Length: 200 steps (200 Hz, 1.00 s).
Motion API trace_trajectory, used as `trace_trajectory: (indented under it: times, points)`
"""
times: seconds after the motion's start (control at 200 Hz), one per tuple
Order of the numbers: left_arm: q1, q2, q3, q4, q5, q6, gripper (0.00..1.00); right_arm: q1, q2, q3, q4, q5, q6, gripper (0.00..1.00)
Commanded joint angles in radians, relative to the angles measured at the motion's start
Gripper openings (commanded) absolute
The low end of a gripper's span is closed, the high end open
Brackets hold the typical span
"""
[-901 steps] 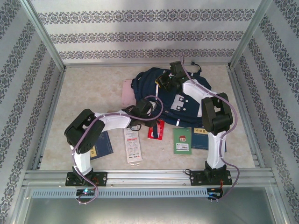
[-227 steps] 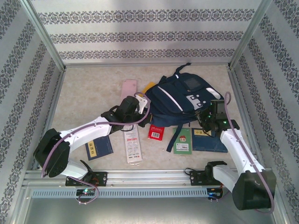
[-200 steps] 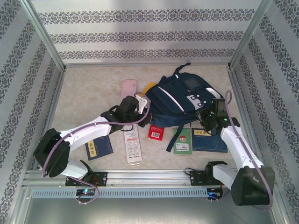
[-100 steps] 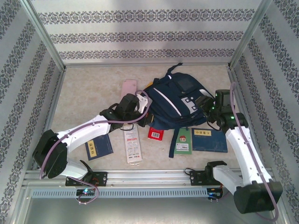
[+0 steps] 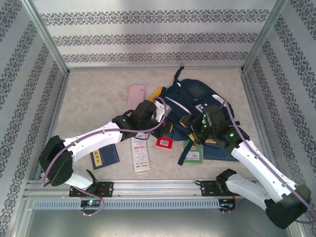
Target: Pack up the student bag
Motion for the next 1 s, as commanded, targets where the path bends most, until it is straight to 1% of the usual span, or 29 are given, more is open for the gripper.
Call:
trace_trajectory:
  times: [0.0, 0.095, 0.305, 0.34, 0.435, 0.54, 0.63, 0.739, 0.854, 0.914, 0.994]
  points:
    - [-0.030, -0.008, 0.060, 0.051, 0.020, -0.015, 0.00, 0.008, 0.026, -0.014, 0.064, 0.048, 0.081, 0.73]
    - [-0.042, -0.011, 0.059, 0.055, 0.020, -0.014, 0.00, 0.013, 0.041, -0.021, 0.072, 0.108, 0.093, 0.73]
    - [-0.066, -0.015, 0.061, 0.057, 0.024, -0.010, 0.00, 0.028, 0.115, -0.027, 0.111, 0.147, 0.137, 0.71]
    - [-0.070, -0.012, 0.065, 0.054, 0.024, -0.008, 0.00, 0.036, 0.127, -0.020, 0.107, 0.154, 0.139, 0.71]
    - [-0.080, -0.008, 0.069, 0.051, 0.024, 0.000, 0.00, 0.055, 0.149, 0.011, 0.066, 0.220, 0.127, 0.67]
    - [-0.085, -0.010, 0.070, 0.048, 0.015, 0.003, 0.00, 0.061, 0.139, 0.011, 0.020, 0.296, 0.129, 0.57]
    - [-0.086, -0.013, 0.061, 0.059, 0.018, 0.001, 0.00, 0.061, 0.099, -0.017, 0.020, 0.351, 0.144, 0.43]
    - [-0.092, -0.015, 0.053, 0.072, 0.027, 0.002, 0.00, 0.041, 0.080, -0.030, 0.023, 0.364, 0.131, 0.29]
    - [-0.103, -0.008, 0.046, 0.071, 0.022, 0.005, 0.00, 0.020, 0.083, -0.023, -0.005, 0.375, 0.124, 0.19]
    - [-0.106, -0.006, 0.041, 0.072, 0.023, 0.007, 0.00, 0.011, 0.079, -0.018, -0.029, 0.383, 0.118, 0.12]
    - [-0.114, -0.001, 0.037, 0.070, 0.033, 0.010, 0.00, -0.008, 0.062, -0.016, -0.048, 0.392, 0.103, 0.06]
